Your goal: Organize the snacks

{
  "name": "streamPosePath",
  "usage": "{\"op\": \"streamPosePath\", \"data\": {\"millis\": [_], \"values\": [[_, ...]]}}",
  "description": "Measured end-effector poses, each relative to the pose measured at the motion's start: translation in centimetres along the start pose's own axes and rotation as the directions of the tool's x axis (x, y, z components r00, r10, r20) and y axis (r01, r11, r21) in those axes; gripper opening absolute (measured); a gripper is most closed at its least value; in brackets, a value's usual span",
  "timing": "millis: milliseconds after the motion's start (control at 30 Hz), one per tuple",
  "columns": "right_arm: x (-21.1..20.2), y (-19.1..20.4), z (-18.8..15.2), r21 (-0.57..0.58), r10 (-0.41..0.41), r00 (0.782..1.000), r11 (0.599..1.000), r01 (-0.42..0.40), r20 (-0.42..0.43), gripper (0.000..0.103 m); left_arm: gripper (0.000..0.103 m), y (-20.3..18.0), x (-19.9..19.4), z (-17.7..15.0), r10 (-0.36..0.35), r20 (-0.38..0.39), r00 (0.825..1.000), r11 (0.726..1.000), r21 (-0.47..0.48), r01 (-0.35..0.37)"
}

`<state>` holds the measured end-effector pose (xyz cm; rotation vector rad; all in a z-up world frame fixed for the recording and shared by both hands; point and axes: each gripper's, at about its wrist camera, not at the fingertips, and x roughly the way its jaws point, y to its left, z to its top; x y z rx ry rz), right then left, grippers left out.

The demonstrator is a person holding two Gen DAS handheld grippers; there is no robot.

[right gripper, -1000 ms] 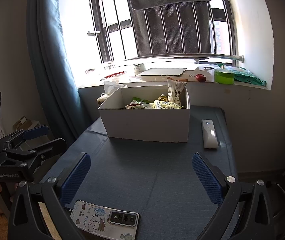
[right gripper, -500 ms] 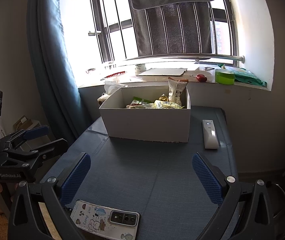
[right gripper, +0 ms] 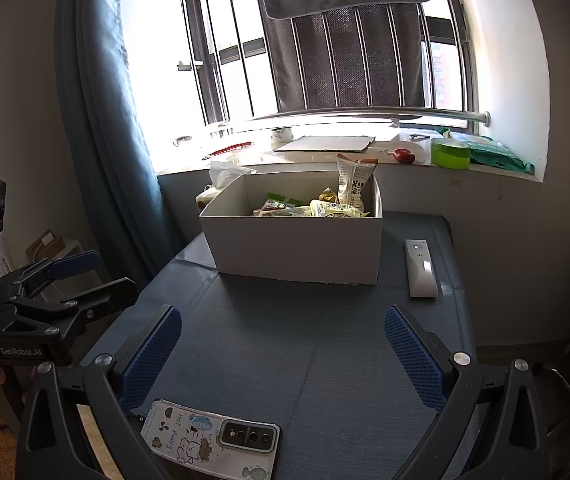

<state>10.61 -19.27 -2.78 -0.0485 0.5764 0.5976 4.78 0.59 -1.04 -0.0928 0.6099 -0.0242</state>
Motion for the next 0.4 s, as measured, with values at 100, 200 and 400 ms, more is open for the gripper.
{"op": "streamPosePath", "data": {"millis": [100,200,400], "values": [[0.01,0.04,-0.05,0.0,0.0,1.0,1.0,0.0,-0.002,0.103,0.103,0.05,-0.01,0.0,0.0,0.0,1.0,1.0,0.0,0.0],[0.08,0.1,-0.08,-0.002,0.001,1.0,1.0,-0.001,-0.005,0.103,0.103,0.01,-0.01,-0.03,-0.002,0.002,1.0,1.0,0.004,0.001],[-0.01,0.05,-0.13,-0.004,0.004,1.0,1.0,-0.004,-0.005,0.103,0.103,-0.16,-0.36,-0.04,-0.018,0.01,1.0,1.0,0.016,0.018]]}}
